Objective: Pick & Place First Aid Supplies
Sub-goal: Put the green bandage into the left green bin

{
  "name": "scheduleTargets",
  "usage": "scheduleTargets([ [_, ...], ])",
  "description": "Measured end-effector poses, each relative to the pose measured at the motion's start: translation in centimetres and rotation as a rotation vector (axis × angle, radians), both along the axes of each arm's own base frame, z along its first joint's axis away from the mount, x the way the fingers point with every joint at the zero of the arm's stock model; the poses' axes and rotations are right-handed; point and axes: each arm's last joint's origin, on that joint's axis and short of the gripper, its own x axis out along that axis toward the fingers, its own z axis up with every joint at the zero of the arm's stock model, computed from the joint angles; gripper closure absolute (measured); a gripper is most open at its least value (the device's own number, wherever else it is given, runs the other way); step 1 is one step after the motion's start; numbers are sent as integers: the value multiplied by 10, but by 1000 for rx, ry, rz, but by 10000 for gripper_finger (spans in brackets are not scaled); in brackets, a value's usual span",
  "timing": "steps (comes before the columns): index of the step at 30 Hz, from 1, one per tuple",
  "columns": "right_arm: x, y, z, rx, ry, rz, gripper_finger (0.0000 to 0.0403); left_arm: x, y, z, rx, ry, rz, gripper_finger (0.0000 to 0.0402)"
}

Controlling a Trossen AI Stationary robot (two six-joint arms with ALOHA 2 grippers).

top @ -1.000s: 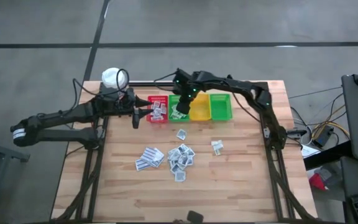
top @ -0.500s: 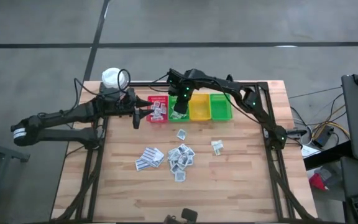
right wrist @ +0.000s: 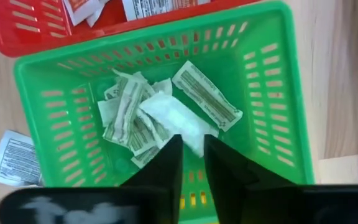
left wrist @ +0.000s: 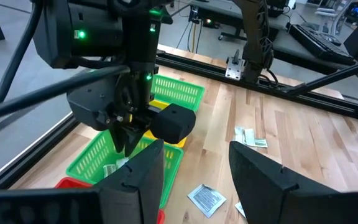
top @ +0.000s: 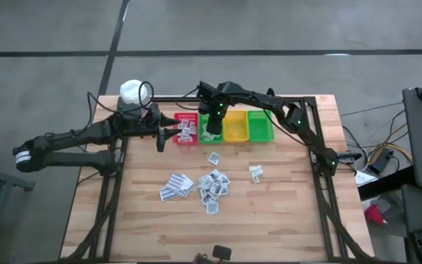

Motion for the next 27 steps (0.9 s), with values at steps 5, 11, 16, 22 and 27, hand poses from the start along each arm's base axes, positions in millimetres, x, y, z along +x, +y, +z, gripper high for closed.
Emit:
scheduleTargets([
  [5, 0, 0, 2, -24, -6, 73, 288, 0, 0, 0, 0, 0, 0, 227],
  [11, -8, 5, 21, -36, -8, 122, 271, 0, 0, 0, 0, -1, 0, 227],
  [16, -22, 19, 44, 1, 47, 124, 271, 0, 0, 0, 0, -1, 0, 227],
  [22, -44, 52, 77, 150, 117, 165, 271, 0, 0, 0, 0, -2, 0, 227],
  [27, -60, 90, 94, 272, 139, 221, 271, 0, 0, 0, -1, 0, -1, 227],
])
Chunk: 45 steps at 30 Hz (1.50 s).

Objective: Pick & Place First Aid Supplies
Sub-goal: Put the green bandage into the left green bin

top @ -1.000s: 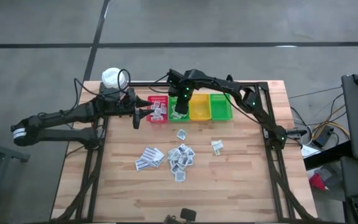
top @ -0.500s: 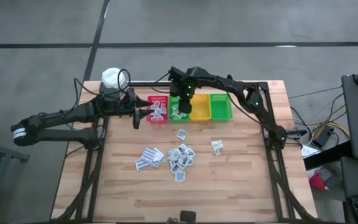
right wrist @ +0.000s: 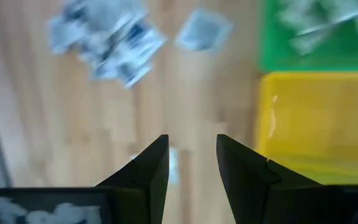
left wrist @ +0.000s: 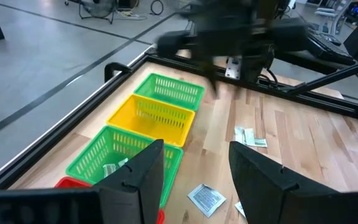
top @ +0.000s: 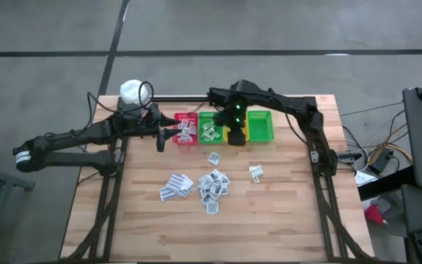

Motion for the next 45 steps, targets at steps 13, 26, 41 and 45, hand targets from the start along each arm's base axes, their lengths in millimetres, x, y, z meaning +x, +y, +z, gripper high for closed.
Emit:
scheduleTargets([
  [13, -72, 89, -15, 0, -29, 106, 271, 0, 0, 0, 20, 3, -5, 227],
  [26, -115, 126, -84, -48, -45, 132, 271, 0, 0, 0, 20, 0, -5, 227],
  [41, -121, 124, -123, -192, -46, 139, 271, 0, 0, 1, 4, -7, 0, 227],
  [45, -123, 124, -126, -190, -37, 140, 271, 0, 0, 1, 2, -7, 0, 227],
])
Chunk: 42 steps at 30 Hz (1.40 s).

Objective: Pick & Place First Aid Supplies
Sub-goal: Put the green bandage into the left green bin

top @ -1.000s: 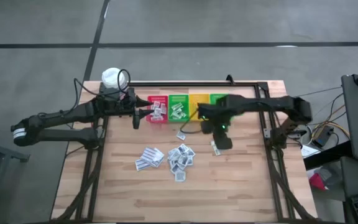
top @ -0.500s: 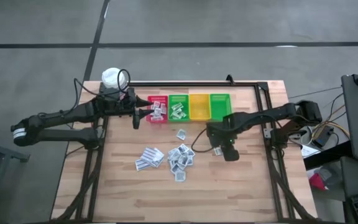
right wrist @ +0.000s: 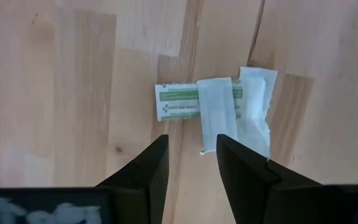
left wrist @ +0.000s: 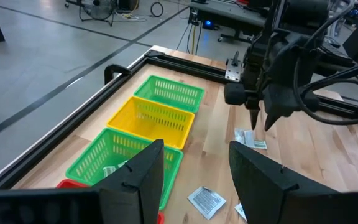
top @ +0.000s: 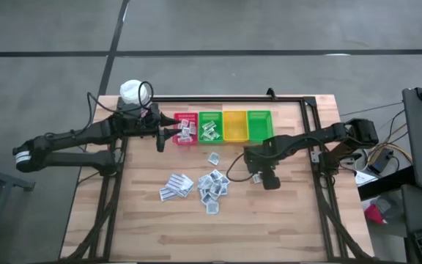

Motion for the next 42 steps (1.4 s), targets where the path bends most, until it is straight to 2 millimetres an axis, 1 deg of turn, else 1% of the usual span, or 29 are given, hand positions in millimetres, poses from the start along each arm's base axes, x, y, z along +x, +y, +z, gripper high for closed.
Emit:
scheduleTargets([
  [4, -2, 0, -4, 0, -2, 9, 271, 0, 0, 0, -2, -1, 0, 227],
  [8, -1, 0, -9, 0, -40, 9, 271, 0, 0, 0, -5, -1, 1, 227],
  [15, -1, -2, -12, -70, -46, 17, 271, 0, 0, 0, -16, -4, 4, 227],
  [25, -3, -1, -14, -70, -40, 30, 271, 0, 0, 0, -22, -5, 5, 227],
  [29, -3, 0, -14, -25, -40, 34, 271, 0, 0, 0, -22, -5, 6, 227],
  [35, -2, 0, -16, -28, -36, 33, 271, 0, 0, 0, -22, -6, 6, 227],
  [42, 3, 0, -33, -27, 18, 37, 271, 0, 0, 0, -22, -5, 6, 227],
])
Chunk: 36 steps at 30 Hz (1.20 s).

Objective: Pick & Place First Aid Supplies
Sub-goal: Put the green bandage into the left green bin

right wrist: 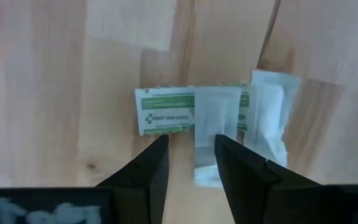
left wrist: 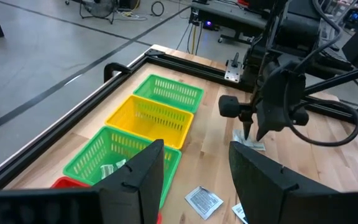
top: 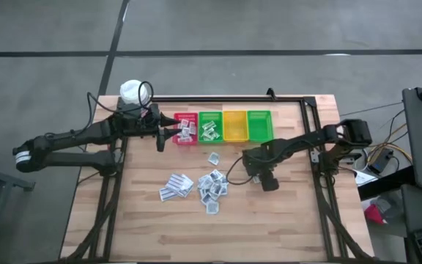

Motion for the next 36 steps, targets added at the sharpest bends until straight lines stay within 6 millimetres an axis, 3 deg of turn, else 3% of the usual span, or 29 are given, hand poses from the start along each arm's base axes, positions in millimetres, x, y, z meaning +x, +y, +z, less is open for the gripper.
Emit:
scheduleTargets([
  [7, 1, 0, -4, 0, 18, -34, 279, 0, 0, 0, 0, 0, 0, 227],
  [24, 1, 0, -5, -8, 15, -35, 378, 0, 0, 0, 1, 0, 0, 227],
  [29, 1, 0, -4, -4, 16, -60, 374, 0, 0, 0, 1, 0, 0, 227],
  [36, 0, 0, 14, 4, 10, -75, 330, 0, 0, 0, 4, 1, -1, 227],
])
